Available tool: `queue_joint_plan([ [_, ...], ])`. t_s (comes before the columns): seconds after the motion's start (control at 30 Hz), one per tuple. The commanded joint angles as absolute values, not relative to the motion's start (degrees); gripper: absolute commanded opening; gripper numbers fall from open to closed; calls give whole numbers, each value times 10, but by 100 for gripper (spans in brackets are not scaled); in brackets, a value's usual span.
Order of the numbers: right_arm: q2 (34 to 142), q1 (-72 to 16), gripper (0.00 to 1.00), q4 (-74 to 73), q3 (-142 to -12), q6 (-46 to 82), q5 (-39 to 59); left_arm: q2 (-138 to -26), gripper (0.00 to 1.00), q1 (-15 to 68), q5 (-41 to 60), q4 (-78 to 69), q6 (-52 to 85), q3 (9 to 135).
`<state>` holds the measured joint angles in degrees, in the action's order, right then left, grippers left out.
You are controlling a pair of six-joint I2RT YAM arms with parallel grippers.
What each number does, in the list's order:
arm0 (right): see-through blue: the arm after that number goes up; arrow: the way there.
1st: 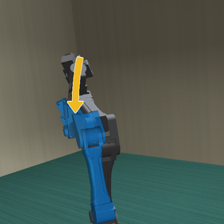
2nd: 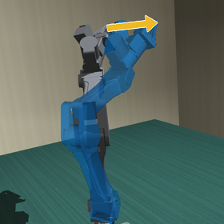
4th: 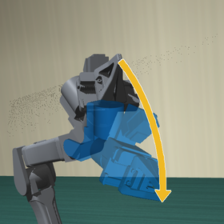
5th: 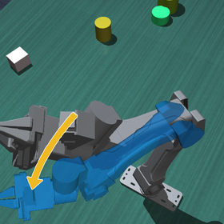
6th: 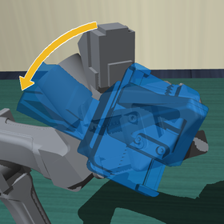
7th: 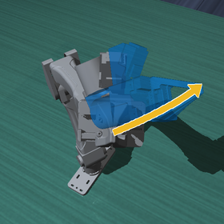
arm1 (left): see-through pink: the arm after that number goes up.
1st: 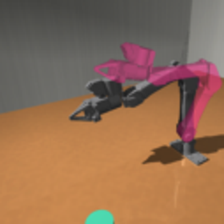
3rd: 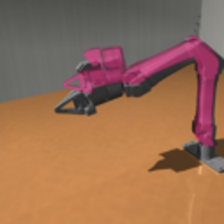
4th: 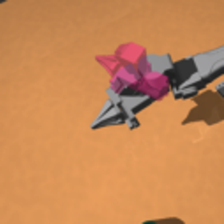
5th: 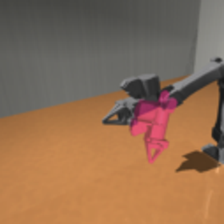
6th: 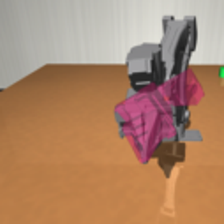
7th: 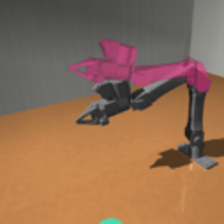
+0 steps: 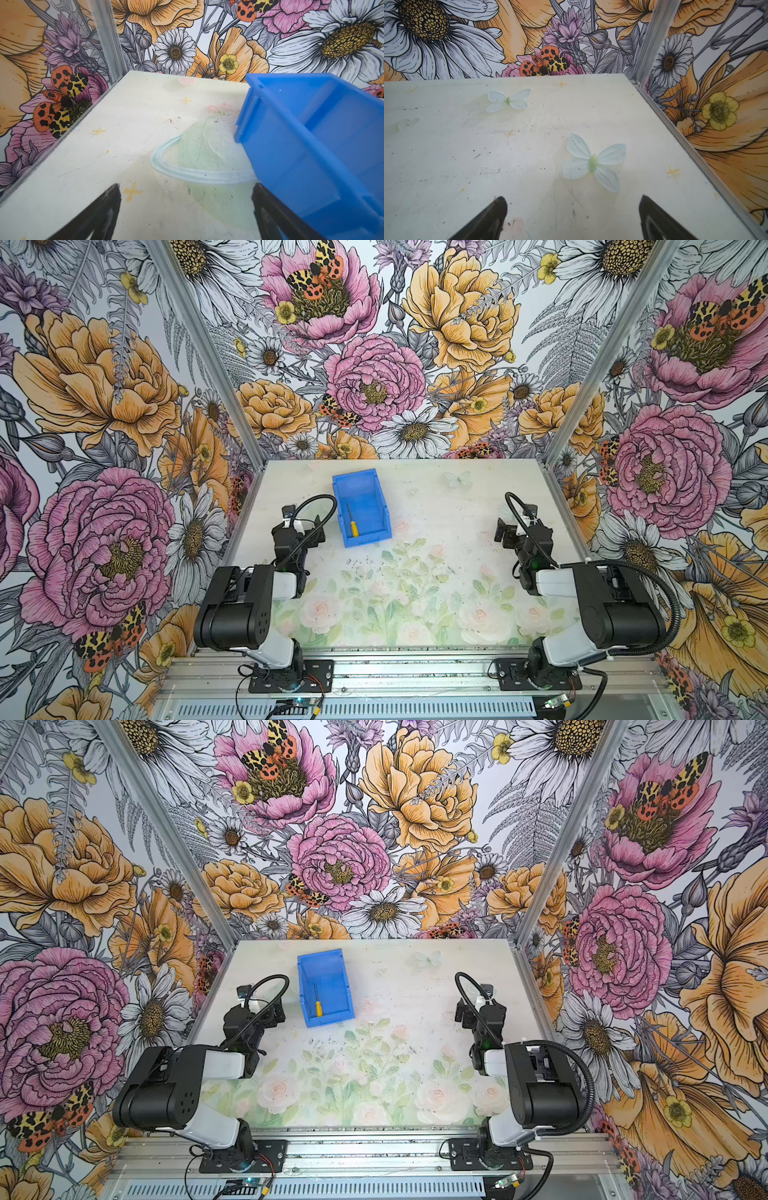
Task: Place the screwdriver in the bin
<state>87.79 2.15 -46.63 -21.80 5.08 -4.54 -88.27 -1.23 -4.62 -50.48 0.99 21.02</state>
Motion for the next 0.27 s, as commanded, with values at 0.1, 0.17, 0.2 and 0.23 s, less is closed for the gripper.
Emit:
queue_joint_plan([
  [0.1,881,18,100,-488,-230,51,-42,-887,99,-5,-49,-529,-3,220],
  [0.17,880,16,99,-488,-229,49,-47,-887,99,-4,-52,-529,-5,220],
  [0.2,880,14,99,-489,-228,48,-49,-887,99,-2,-54,-529,-6,219],
  [0.23,879,12,99,-491,-226,48,-52,-887,99,-1,-56,-530,-6,219],
])
